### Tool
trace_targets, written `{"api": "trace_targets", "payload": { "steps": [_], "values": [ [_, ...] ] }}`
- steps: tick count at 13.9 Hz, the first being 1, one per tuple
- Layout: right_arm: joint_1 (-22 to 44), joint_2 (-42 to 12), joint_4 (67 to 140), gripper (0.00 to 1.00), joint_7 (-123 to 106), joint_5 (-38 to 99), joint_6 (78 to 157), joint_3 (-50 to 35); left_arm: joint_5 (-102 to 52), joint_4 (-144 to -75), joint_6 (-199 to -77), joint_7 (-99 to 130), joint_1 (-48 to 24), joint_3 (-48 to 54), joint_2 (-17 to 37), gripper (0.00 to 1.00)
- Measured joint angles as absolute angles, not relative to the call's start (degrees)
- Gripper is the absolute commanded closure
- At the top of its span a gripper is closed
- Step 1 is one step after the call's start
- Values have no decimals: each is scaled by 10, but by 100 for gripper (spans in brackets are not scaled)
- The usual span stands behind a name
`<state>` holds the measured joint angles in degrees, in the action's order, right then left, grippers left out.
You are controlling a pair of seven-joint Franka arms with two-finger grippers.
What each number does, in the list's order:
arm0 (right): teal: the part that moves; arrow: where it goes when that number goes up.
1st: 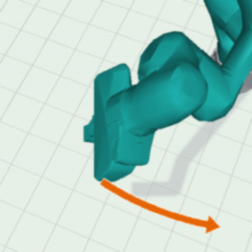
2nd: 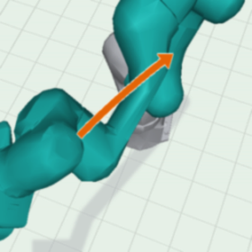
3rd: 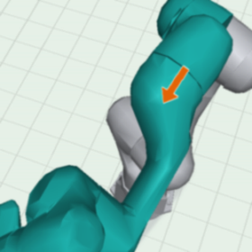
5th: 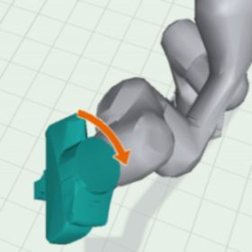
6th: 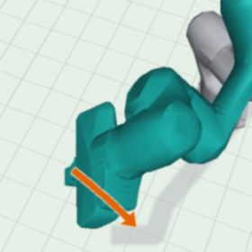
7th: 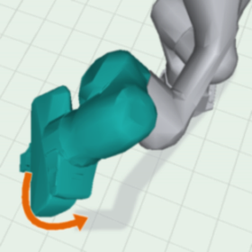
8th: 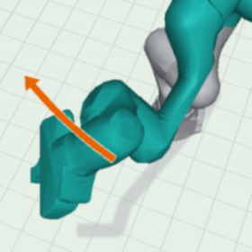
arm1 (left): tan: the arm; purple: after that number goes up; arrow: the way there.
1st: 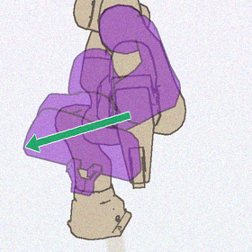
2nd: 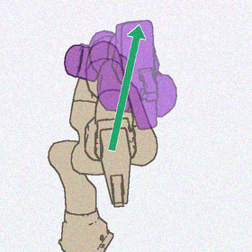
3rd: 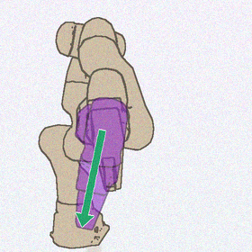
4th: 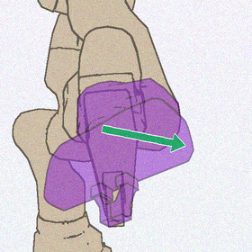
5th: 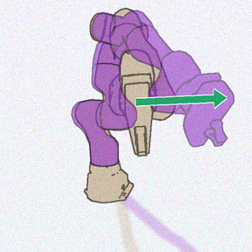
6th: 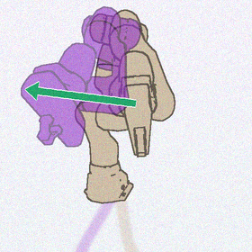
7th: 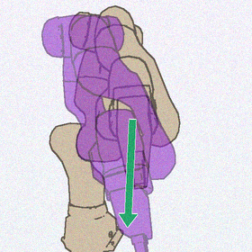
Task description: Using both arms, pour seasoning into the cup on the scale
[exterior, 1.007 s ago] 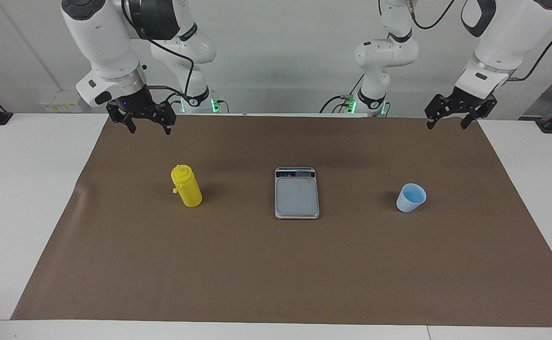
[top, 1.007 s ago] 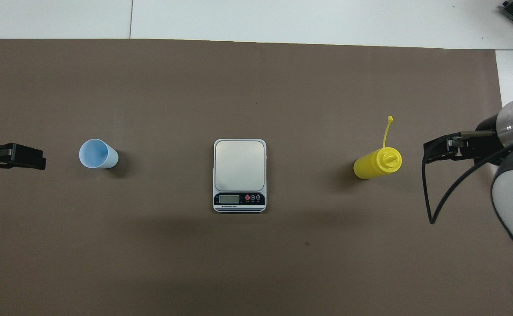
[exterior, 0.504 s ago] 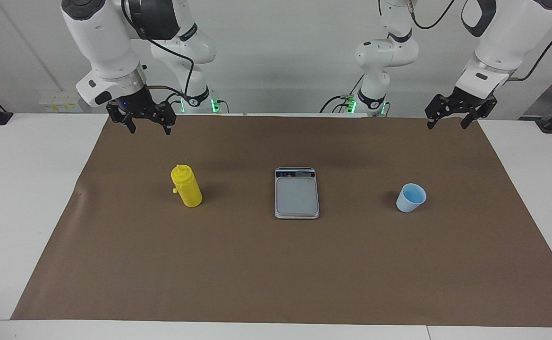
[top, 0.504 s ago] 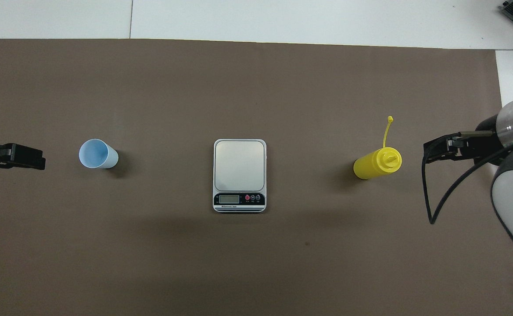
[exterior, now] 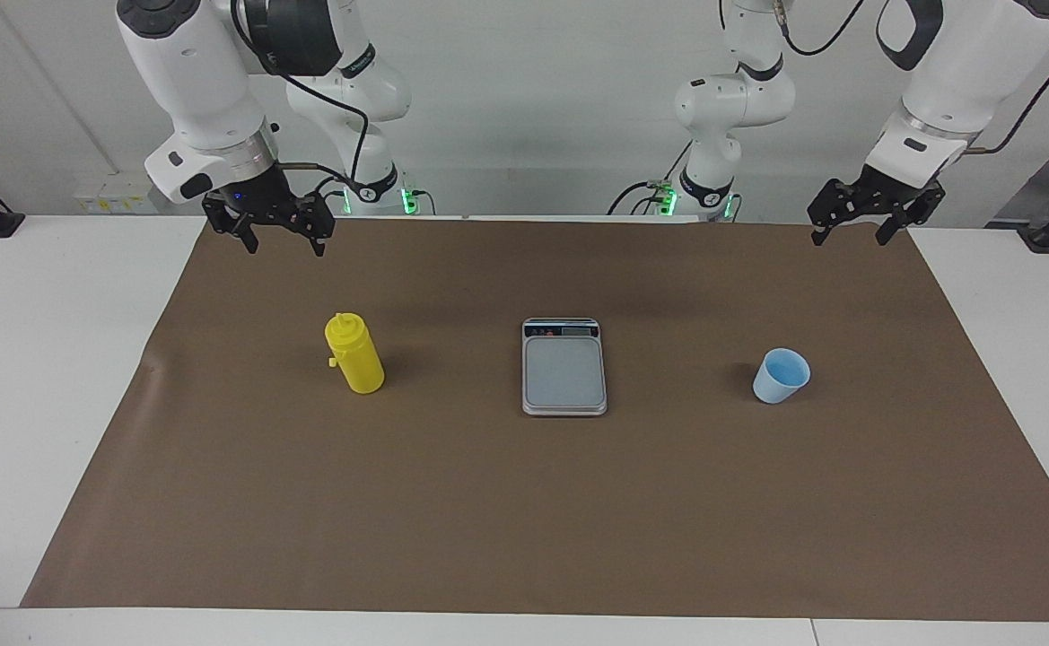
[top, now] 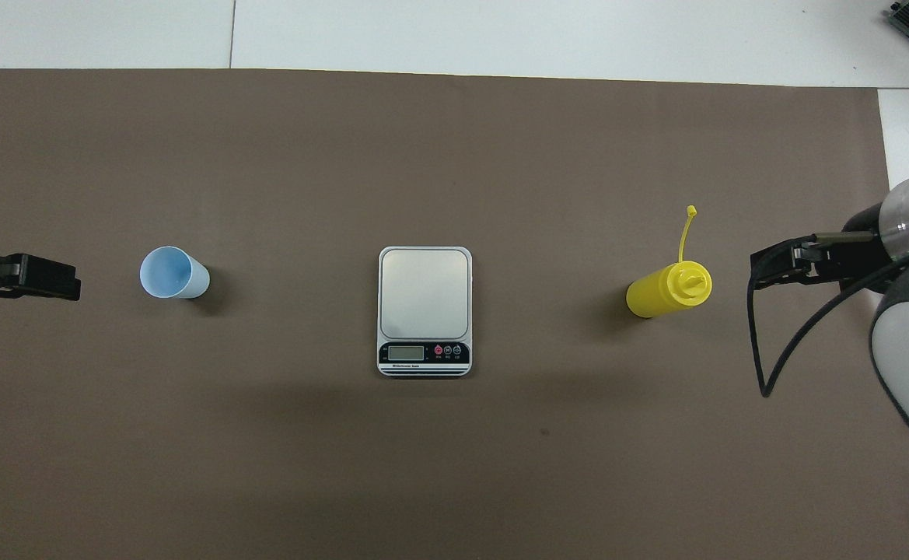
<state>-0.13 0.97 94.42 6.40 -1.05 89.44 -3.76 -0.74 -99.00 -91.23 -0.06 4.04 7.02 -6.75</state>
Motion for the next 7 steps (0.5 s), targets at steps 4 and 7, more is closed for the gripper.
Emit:
{"api": "trace_targets", "payload": {
  "steps": [4, 7],
  "values": [
    [-1, 10, 944, 0, 64, -10, 894, -38, -7, -992, -918, -2, 40, 70, -67, 0],
    [-1, 10, 944, 0, 64, -10, 894, -38, -7, -991, -928, -2, 41, 68, -65, 0]
  ]
}}
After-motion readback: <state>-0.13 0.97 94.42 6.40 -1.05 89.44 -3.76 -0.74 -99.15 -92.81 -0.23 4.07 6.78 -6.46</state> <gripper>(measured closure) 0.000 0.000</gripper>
